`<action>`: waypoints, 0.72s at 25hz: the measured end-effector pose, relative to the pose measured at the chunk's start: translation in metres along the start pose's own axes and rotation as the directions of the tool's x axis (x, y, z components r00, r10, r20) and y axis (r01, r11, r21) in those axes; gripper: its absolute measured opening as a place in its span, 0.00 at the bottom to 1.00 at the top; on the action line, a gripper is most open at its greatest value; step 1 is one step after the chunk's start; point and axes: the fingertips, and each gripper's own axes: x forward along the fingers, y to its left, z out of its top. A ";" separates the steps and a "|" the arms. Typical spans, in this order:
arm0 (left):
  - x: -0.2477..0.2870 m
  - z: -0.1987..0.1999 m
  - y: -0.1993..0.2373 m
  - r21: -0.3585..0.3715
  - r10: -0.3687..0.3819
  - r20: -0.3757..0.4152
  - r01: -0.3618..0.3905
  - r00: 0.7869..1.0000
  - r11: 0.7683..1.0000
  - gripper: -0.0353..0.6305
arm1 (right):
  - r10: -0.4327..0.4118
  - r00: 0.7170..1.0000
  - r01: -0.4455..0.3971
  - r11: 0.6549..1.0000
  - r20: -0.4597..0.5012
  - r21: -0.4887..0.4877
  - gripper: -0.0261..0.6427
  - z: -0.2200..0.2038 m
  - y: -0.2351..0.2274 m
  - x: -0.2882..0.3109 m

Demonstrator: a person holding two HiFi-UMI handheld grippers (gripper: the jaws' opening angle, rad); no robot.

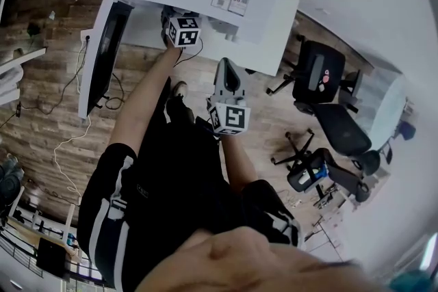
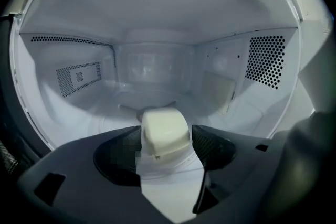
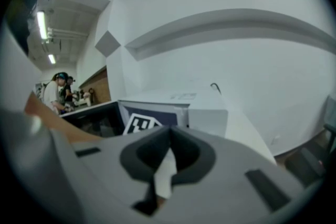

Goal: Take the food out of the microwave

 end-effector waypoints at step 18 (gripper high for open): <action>0.021 0.004 0.004 0.042 0.032 -0.065 -0.029 0.997 0.999 0.56 | -0.027 1.000 0.027 1.000 -0.016 -0.002 0.08 -0.007 -0.007 -0.007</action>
